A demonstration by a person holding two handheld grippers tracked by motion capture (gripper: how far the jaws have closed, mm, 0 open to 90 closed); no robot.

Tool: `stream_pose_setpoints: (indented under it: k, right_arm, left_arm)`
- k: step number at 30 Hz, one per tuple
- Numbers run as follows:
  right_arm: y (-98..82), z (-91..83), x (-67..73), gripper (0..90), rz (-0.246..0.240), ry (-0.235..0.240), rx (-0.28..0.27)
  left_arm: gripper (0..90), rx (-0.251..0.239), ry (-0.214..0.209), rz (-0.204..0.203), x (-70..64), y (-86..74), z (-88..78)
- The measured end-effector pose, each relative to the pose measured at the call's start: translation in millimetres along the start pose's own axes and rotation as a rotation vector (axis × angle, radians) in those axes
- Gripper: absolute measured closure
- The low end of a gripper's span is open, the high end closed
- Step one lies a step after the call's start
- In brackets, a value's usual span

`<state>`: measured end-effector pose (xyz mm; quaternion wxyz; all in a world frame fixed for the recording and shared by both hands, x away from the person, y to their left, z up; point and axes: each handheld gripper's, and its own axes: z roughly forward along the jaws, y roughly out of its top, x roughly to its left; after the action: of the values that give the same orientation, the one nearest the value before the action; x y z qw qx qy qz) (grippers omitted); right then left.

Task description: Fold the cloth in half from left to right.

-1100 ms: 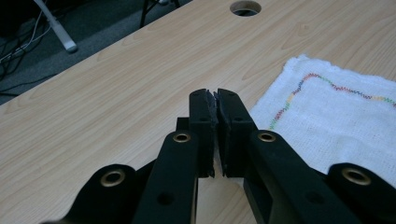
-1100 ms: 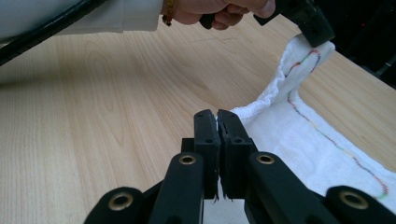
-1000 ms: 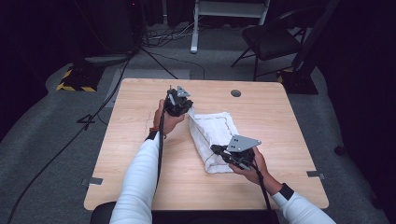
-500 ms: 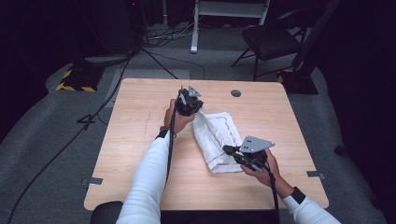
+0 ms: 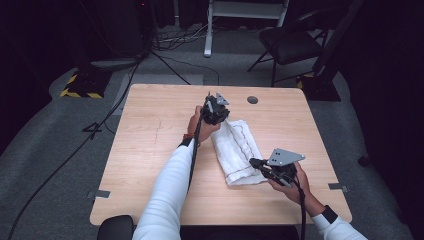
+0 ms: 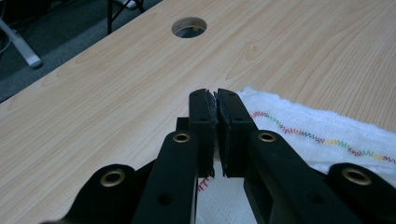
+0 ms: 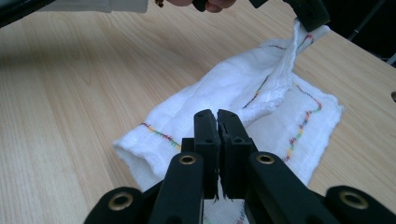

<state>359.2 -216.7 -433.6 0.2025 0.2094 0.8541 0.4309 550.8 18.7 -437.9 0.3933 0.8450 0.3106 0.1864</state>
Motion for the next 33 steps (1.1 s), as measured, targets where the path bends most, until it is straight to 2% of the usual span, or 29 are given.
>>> stream_pose_setpoints:
  k: [11,18,21,25,28,33]
  right_arm:
    - [-24.0,-8.5,-4.5,87.5,0.014,-0.02,0.06]
    - [-33.3,-11.5,-8.2,87.5,0.025,-0.029,0.086]
    - [-34.6,-10.4,-7.8,87.5,0.018,-0.03,0.1]
    - [-37.6,-8.6,-8.2,87.5,0.023,-0.025,0.124]
    - [-39.2,-7.1,-8.7,87.4,0.031,-0.021,0.144]
    - [-42.3,-3.2,-9.5,87.3,0.035,-0.019,0.176]
  left_arm:
    - [84.7,0.045,-0.011,0.036,-22.5,8.0,32.3]
    - [84.1,0.064,-0.006,0.06,-35.6,14.9,50.7]
    - [84.1,0.06,-0.005,0.054,-37.8,16.6,55.7]
    - [84.8,0.074,0.003,0.069,-39.2,18.3,60.9]
    - [84.1,0.069,0.018,0.061,-38.8,18.8,65.0]
    - [83.8,0.089,0.012,0.071,-41.2,17.9,70.8]
